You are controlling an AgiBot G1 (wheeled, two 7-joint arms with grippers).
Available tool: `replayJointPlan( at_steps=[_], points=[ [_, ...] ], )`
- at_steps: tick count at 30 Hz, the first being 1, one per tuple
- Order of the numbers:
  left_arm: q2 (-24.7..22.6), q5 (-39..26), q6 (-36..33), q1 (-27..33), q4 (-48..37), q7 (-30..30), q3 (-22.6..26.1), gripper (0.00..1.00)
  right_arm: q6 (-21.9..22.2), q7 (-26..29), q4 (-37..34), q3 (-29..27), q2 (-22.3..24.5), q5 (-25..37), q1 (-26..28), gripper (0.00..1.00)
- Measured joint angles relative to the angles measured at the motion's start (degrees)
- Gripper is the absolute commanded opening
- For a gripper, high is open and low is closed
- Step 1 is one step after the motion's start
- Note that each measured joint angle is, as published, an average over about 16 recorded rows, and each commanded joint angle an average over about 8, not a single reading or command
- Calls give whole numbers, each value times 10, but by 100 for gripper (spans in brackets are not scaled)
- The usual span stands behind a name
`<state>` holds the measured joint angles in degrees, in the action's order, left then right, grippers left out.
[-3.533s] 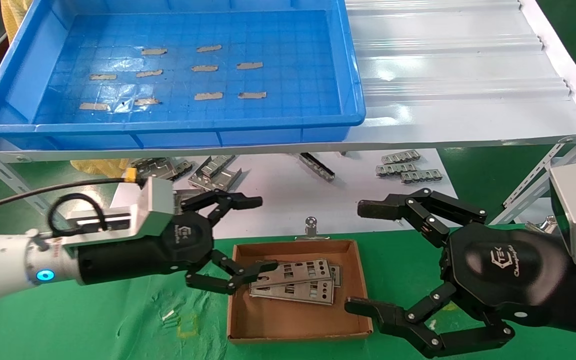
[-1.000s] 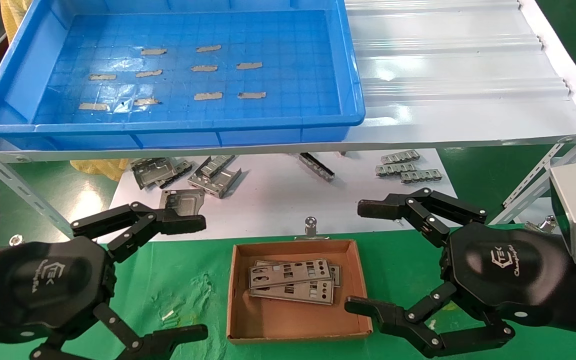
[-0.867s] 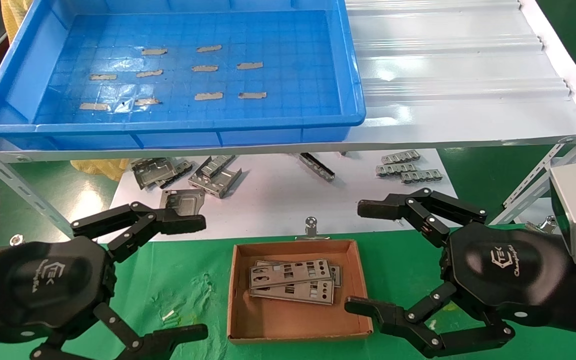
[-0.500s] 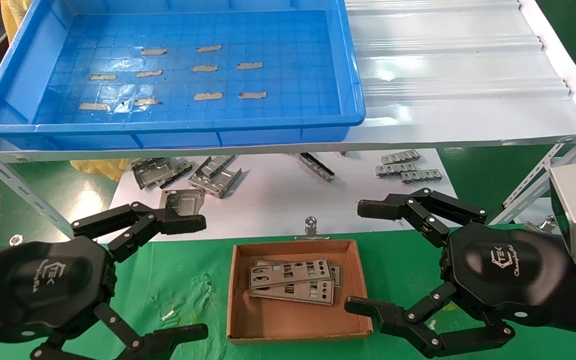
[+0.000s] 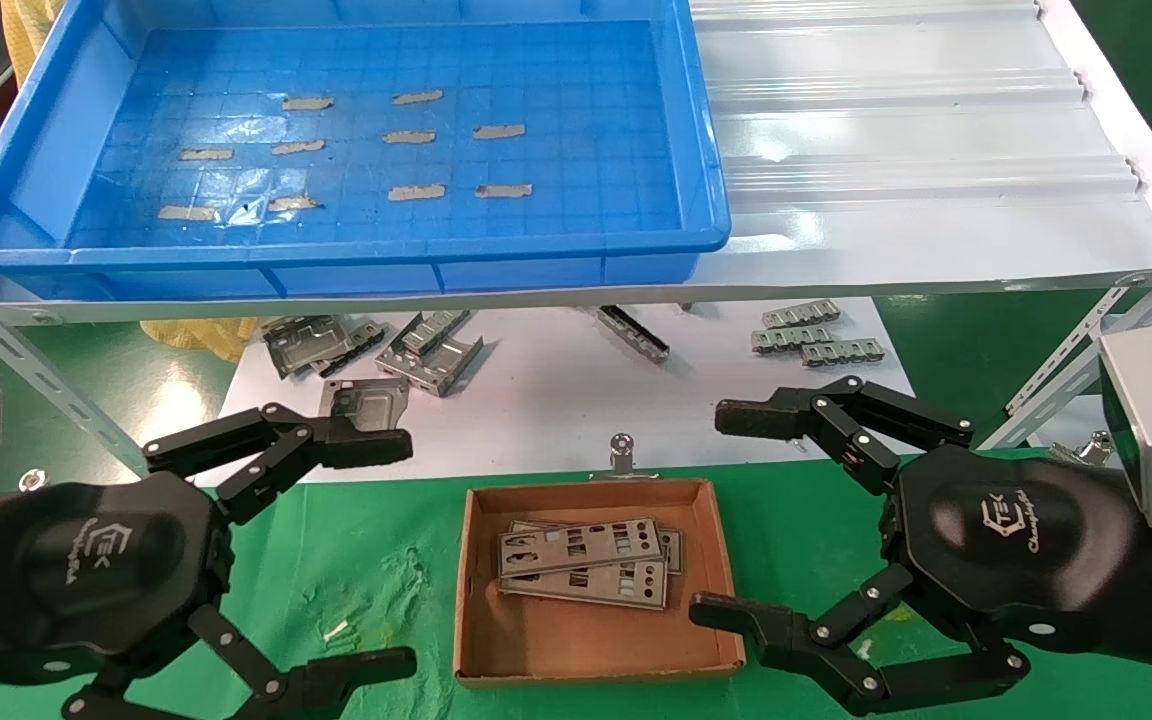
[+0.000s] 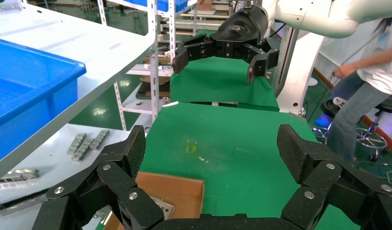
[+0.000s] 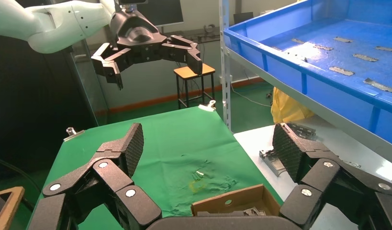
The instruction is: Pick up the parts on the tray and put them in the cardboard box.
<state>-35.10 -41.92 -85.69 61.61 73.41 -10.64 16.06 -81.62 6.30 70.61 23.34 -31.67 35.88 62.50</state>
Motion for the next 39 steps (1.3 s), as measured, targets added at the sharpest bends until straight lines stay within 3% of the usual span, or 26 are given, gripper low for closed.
replayJointPlan(
  at_steps=[39],
  points=[
    [0, 0, 0, 0, 0, 0, 0, 100, 0, 0, 0, 0, 0, 0, 0, 100]
  ],
)
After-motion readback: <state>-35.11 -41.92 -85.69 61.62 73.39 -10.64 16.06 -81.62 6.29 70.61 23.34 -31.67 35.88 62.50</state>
